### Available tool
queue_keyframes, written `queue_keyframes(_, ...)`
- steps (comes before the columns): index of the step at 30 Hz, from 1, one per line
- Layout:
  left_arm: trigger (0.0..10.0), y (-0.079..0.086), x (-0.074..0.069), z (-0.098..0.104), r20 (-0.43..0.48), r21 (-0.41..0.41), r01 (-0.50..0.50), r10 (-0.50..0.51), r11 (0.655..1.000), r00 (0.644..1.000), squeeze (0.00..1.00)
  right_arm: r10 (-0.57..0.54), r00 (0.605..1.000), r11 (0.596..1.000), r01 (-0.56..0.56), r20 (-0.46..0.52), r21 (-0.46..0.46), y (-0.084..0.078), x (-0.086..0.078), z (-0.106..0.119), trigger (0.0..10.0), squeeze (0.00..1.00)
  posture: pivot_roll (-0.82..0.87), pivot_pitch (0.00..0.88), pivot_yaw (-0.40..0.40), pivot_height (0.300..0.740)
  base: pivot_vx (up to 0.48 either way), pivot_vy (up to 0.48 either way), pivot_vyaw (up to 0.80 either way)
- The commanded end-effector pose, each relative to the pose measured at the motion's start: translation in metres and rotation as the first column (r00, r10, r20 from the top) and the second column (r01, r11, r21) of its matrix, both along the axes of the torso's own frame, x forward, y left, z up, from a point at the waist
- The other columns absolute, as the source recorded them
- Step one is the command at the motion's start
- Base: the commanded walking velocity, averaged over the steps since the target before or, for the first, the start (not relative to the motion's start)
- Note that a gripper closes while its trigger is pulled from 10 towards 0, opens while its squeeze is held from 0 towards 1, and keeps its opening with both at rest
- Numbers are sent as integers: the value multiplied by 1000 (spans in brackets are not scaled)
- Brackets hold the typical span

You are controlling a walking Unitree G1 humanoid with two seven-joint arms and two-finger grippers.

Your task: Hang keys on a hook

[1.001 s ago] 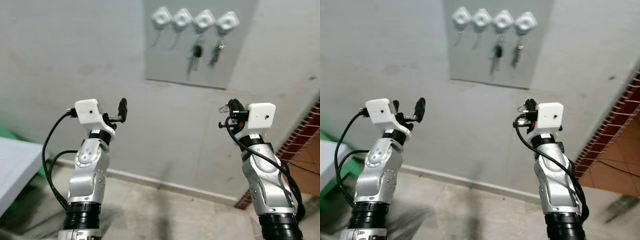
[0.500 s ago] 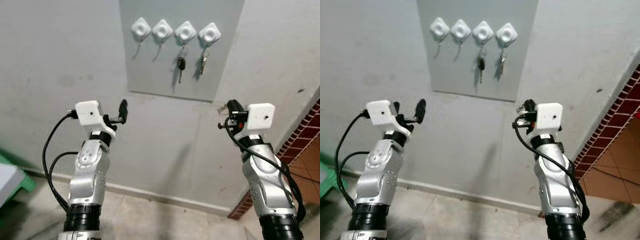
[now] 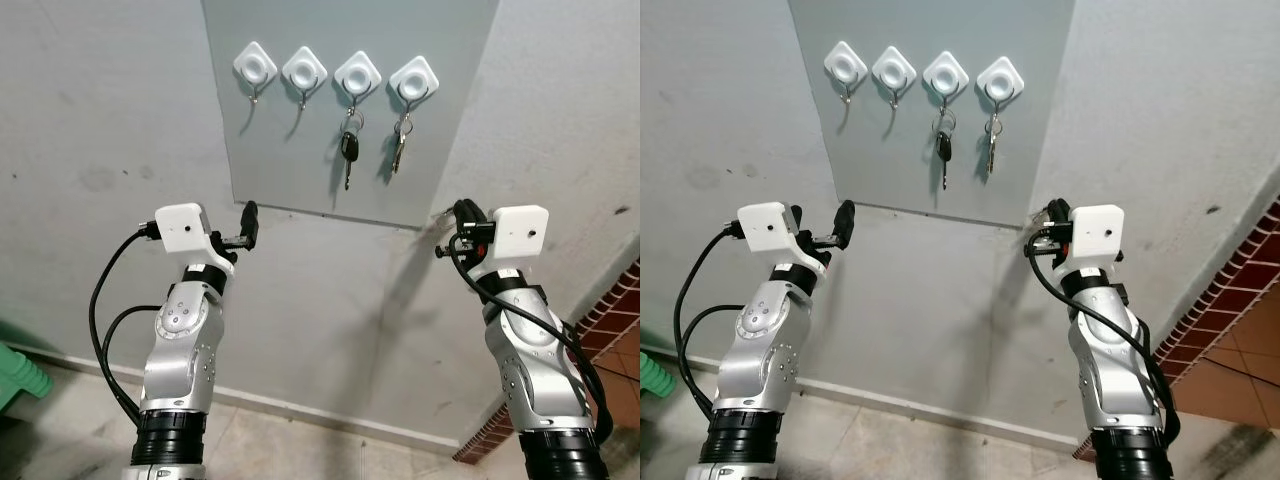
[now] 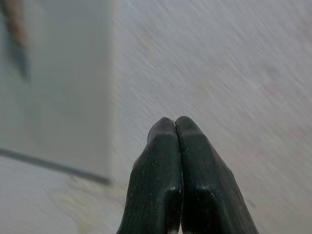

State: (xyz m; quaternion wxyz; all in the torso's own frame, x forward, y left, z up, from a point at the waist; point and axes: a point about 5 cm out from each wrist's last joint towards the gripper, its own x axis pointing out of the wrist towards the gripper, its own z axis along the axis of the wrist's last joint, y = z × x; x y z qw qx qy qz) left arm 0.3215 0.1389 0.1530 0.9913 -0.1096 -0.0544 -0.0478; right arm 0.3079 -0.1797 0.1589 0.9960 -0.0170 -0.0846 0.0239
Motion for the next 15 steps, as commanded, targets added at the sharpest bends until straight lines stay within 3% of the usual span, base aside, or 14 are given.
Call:
queue_keyframes(1,10000,1,0,1,-3,11,3,-3,1000,1000,0,2,1000,1000,-2,18,2,0,0,5,10000,0,-25,2,-23,740,0,0,0)
queue_keyframes(3,10000,1,0,0,-10,13,4,-4,1000,1000,0,-2,1000,1000,2,18,5,0,-1,5,10000,0,-28,10,-19,740,0,126,0)
queue_keyframes(15,10000,2,1,0,-22,14,11,-10,1000,1000,0,-15,1000,1000,15,14,13,-1,-3,4,10000,0,-31,24,-10,740,0,465,0)
